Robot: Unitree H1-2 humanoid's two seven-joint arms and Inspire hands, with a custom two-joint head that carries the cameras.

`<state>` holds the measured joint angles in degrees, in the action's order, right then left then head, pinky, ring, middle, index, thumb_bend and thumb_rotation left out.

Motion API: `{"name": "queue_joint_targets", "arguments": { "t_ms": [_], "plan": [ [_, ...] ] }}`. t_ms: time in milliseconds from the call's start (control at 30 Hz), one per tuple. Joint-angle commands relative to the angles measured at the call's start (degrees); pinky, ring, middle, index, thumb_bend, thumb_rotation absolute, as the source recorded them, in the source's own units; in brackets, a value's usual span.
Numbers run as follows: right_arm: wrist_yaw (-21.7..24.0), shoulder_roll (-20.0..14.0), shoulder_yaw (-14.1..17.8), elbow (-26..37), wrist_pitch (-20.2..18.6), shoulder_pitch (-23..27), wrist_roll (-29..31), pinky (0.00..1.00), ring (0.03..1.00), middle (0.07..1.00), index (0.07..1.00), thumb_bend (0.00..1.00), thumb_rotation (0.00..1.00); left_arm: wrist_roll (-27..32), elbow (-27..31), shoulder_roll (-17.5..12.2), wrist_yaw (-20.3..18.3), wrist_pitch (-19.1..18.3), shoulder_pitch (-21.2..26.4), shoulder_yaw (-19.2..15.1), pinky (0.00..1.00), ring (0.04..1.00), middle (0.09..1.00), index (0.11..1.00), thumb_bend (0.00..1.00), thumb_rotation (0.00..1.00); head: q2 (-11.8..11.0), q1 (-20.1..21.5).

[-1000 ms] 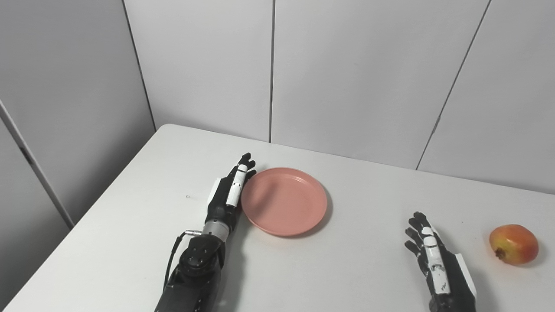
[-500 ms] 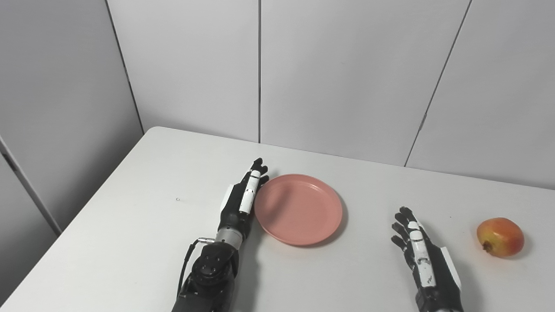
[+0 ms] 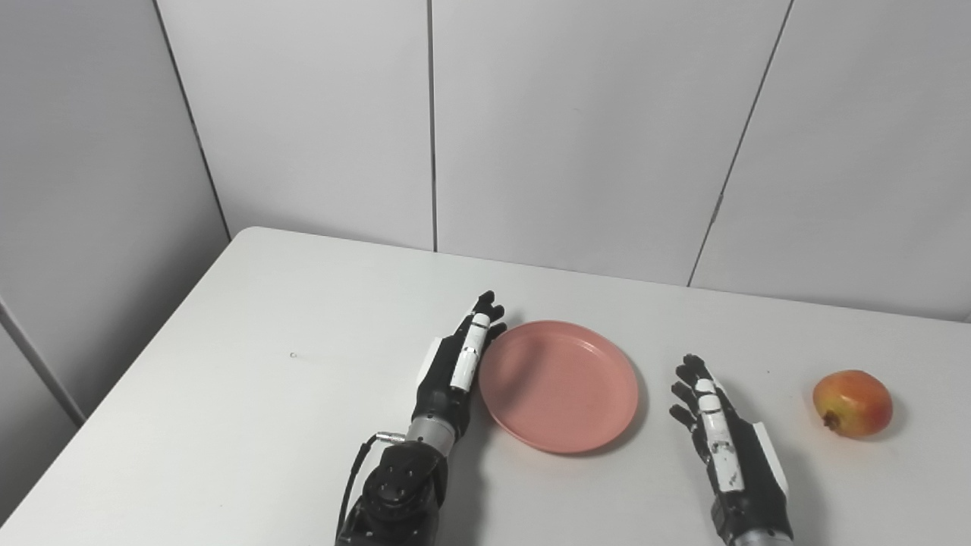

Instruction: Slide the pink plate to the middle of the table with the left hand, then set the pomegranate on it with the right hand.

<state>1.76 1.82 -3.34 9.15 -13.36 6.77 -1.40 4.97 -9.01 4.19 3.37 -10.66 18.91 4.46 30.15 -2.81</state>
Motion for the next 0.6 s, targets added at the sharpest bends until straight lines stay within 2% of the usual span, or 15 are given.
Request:
{"name": "queue_joint_targets", "arguments": {
  "t_ms": [0, 200, 433, 567],
  "plan": [
    [-0.32, 0.39, 0.02, 2.62, -0.73, 1.61, -0.08, 0.90, 0.923, 0.929, 0.924, 0.23, 1.00, 1.08, 0.92, 1.47, -2.43, -1.62, 0.09, 0.80, 0.92, 0.909, 0.932, 0.919, 0.44, 1.00, 0.07, 0.13],
    [-0.83, 0.27, 0.27, 2.82, -0.58, 1.97, -0.75, 0.89, 0.910, 0.920, 0.916, 0.24, 1.00, 1.04, 1.53, 1.50, -2.85, -1.50, -0.47, 0.63, 0.93, 0.920, 0.943, 0.931, 0.44, 1.00, 0.32, 1.39],
    [-4.30, -0.12, -1.37, 5.13, 0.79, 2.37, -9.39, 0.86, 0.880, 0.894, 0.890, 0.25, 1.00, 2.09, 3.25, 0.68, -3.96, -2.19, -1.42, -0.36, 0.94, 0.937, 0.956, 0.940, 0.42, 1.00, 0.60, 4.01],
    [-4.42, -0.73, -1.79, 8.14, 0.54, 2.76, -12.41, 0.84, 0.881, 0.888, 0.884, 0.27, 1.00, 2.67, 4.55, 0.06, -4.74, -2.71, -2.10, -1.10, 0.94, 0.938, 0.955, 0.944, 0.42, 1.00, 0.93, 7.27]
  ]
}}
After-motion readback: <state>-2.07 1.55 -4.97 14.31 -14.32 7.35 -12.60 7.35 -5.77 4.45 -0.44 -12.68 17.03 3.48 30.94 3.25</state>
